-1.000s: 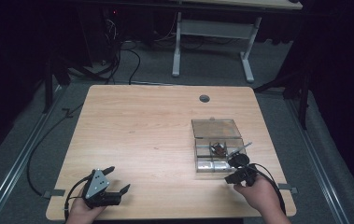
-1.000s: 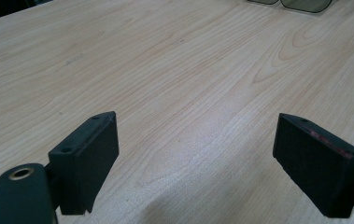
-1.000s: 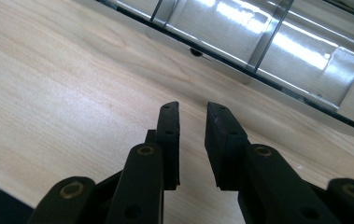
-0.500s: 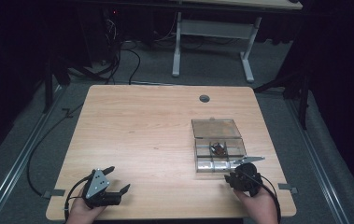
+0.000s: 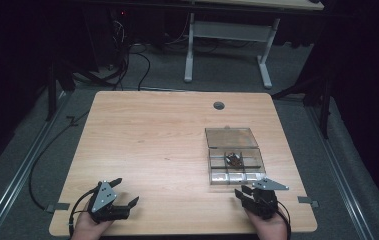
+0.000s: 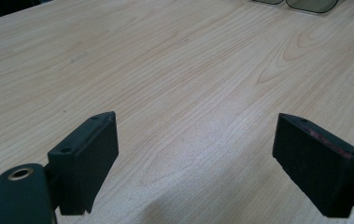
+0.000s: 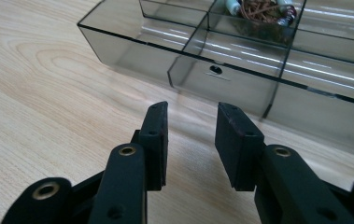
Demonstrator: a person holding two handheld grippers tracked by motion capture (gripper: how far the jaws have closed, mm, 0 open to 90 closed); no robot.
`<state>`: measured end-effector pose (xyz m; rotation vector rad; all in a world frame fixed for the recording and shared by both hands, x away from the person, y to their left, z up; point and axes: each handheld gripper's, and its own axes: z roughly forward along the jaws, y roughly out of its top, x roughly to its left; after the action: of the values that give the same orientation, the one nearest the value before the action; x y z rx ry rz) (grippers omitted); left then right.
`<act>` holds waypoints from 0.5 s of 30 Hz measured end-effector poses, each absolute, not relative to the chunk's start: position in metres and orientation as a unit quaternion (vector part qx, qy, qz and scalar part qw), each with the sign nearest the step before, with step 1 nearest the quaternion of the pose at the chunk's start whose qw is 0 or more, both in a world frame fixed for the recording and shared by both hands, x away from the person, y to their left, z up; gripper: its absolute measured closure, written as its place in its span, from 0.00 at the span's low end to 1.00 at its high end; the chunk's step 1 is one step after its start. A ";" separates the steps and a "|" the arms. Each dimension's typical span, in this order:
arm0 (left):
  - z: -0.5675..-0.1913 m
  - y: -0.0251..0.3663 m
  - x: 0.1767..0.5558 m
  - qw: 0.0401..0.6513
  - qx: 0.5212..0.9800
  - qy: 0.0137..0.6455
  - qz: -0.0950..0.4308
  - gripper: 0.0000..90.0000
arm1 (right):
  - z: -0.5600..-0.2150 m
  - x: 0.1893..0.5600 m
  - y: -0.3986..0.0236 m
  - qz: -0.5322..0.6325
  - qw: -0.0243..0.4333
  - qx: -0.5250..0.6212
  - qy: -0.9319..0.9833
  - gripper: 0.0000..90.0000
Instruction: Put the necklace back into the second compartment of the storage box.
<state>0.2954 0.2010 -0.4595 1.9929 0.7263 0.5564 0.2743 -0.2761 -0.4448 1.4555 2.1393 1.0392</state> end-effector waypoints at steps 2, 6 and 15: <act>-0.460 0.201 0.295 0.457 0.807 0.296 0.227 0.16 | -0.450 0.271 -0.278 0.388 0.185 0.505 0.749 0.71; -0.460 0.201 0.295 0.456 0.807 0.298 0.229 0.16 | -0.453 0.268 -0.283 0.406 0.196 0.504 0.737 0.71; -0.460 0.199 0.296 0.450 0.812 0.294 0.230 0.16 | -0.455 0.268 -0.281 0.403 0.206 0.506 0.734 0.68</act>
<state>0.2956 0.1989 -0.4599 2.0070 0.7258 0.5690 0.2679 -0.2805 -0.4548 1.4099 2.0457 1.1215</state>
